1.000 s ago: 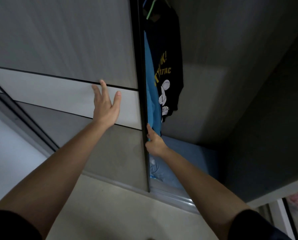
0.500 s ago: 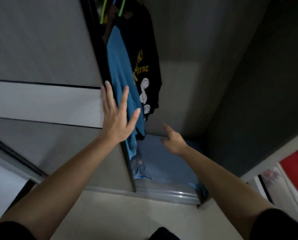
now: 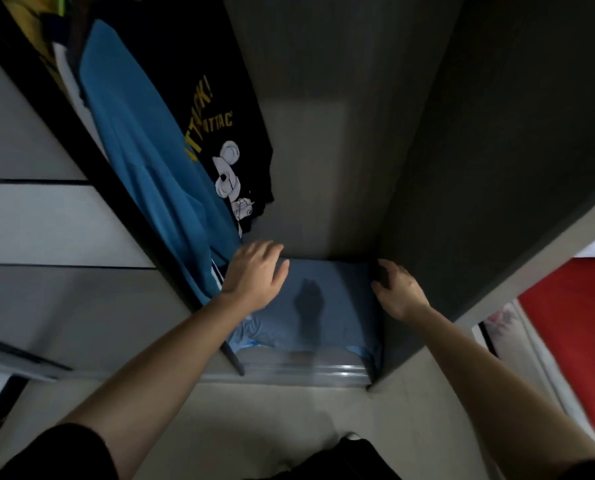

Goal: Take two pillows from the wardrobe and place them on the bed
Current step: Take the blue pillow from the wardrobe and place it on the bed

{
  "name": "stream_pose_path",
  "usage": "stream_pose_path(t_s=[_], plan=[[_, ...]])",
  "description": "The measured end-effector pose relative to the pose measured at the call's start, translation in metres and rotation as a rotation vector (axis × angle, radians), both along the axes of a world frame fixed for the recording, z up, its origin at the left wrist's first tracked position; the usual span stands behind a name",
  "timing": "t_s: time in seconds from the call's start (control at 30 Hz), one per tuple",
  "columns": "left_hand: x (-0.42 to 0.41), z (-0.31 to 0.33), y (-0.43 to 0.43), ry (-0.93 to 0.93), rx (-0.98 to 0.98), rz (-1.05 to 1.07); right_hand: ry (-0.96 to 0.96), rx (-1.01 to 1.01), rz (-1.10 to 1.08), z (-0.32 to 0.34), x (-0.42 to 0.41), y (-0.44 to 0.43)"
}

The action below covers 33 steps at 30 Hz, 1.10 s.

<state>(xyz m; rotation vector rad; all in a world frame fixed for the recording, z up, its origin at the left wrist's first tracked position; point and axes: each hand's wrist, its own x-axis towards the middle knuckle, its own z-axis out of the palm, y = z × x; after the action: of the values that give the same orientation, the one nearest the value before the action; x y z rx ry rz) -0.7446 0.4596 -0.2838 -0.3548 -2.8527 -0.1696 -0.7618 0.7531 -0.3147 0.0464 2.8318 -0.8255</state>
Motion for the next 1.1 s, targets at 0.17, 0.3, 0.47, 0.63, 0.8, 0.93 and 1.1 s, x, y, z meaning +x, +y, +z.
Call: stream_pose_path(t_s=[0.17, 0.3, 0.47, 0.63, 0.8, 0.93, 1.1], plan=[[-0.027, -0.03, 0.012, -0.06, -0.084, 0.076, -0.099, -0.022, 0.046, -0.038, -0.037, 0.009], [-0.056, -0.069, 0.021, -0.078, -0.124, 0.119, -0.117, 0.005, 0.096, -0.075, -0.061, 0.013], [-0.086, -0.131, 0.039, -0.27, -0.106, 0.13, -0.162, 0.038, 0.098, -0.128, -0.084, 0.01], [-0.125, -0.233, 0.039, -0.349, -0.089, 0.089, -0.162, 0.078, 0.09, -0.219, -0.122, -0.003], [-0.153, -0.363, 0.02, -0.457, -0.112, 0.081, -0.2, 0.16, 0.138, -0.346, -0.147, -0.023], [-0.167, -0.467, 0.002, -0.522, -0.174, 0.085, -0.181, 0.279, 0.215, -0.45, -0.156, -0.037], [-0.185, -0.58, -0.01, -0.589, -0.225, 0.077, -0.152, 0.374, 0.29, -0.556, -0.16, -0.052]])
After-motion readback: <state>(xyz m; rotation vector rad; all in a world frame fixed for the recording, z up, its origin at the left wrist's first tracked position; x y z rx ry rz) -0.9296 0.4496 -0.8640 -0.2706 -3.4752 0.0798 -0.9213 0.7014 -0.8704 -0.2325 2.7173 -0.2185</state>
